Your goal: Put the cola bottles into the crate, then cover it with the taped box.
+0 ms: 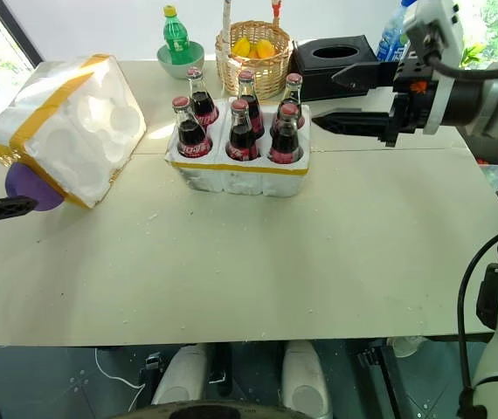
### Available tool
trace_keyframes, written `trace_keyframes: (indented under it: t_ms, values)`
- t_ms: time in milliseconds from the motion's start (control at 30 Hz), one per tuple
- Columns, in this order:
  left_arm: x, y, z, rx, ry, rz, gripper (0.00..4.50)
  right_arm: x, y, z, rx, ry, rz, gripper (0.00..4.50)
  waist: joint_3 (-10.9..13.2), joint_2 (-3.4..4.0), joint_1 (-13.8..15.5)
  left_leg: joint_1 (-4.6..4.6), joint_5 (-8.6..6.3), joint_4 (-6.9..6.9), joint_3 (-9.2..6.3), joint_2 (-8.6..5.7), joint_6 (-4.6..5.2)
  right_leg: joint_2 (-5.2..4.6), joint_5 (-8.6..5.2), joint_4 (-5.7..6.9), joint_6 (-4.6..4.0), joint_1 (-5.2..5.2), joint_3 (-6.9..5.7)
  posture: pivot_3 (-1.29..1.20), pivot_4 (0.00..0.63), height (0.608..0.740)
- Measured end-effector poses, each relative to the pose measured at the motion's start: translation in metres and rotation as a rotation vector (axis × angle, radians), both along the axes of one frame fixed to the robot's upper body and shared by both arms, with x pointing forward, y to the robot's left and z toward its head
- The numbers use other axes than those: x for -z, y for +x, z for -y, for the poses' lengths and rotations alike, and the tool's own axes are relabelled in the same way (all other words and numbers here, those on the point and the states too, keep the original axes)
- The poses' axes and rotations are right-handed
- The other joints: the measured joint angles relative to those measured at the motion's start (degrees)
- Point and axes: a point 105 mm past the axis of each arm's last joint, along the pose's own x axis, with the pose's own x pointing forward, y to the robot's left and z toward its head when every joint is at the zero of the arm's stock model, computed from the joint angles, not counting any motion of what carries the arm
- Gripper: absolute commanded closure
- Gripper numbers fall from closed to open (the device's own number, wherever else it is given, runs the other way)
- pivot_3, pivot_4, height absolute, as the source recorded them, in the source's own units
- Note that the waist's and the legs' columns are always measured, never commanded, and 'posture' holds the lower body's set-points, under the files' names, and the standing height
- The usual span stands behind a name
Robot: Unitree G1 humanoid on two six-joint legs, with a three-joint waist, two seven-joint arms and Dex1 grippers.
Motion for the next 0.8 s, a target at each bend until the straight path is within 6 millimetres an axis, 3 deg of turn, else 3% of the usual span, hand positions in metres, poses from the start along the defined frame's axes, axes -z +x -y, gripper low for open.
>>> trace_keyframes:
  t_ms: [200,467,567,733,800]
  values:
    - [0.006,0.035,0.001,0.082,0.024,-0.027,0.00,0.002,-0.011,-0.002,-0.026,0.004,-0.004,0.04,0.0,-0.03,-0.2,-0.03,-0.01,0.01,0.24,-0.09,0.04,0.05,0.01,0.00,0.00,-0.02,-0.03,0.00,0.150,0.740]
    - [0.004,0.053,0.002,0.130,0.013,-0.061,0.00,0.014,-0.015,0.003,0.028,0.018,-0.033,0.04,0.0,-0.04,-0.2,-0.05,-0.02,0.06,0.26,-0.07,0.08,0.10,0.01,0.00,0.01,-0.03,-0.02,0.00,0.150,0.740]
    - [0.011,0.059,0.004,0.149,-0.006,-0.089,0.84,0.013,-0.017,0.004,0.043,0.031,-0.029,0.00,0.0,-0.06,0.0,-0.05,-0.02,0.11,0.24,-0.07,0.09,0.11,0.01,0.04,0.01,-0.02,-0.02,0.00,0.150,0.740]
    - [0.010,0.062,0.000,0.148,-0.020,-0.099,3.43,0.014,-0.015,0.006,0.067,0.035,-0.031,0.00,0.0,-0.06,-0.1,-0.05,-0.02,0.14,0.23,-0.07,0.11,0.10,0.01,0.07,0.01,0.00,-0.01,0.00,0.150,0.740]
    - [0.009,0.063,-0.001,0.152,-0.006,-0.098,4.19,0.014,-0.015,0.006,0.070,0.035,-0.031,0.00,0.0,-0.06,0.0,-0.05,-0.02,0.14,0.21,-0.05,0.11,0.10,0.01,0.09,0.01,-0.01,-0.01,0.00,0.150,0.740]
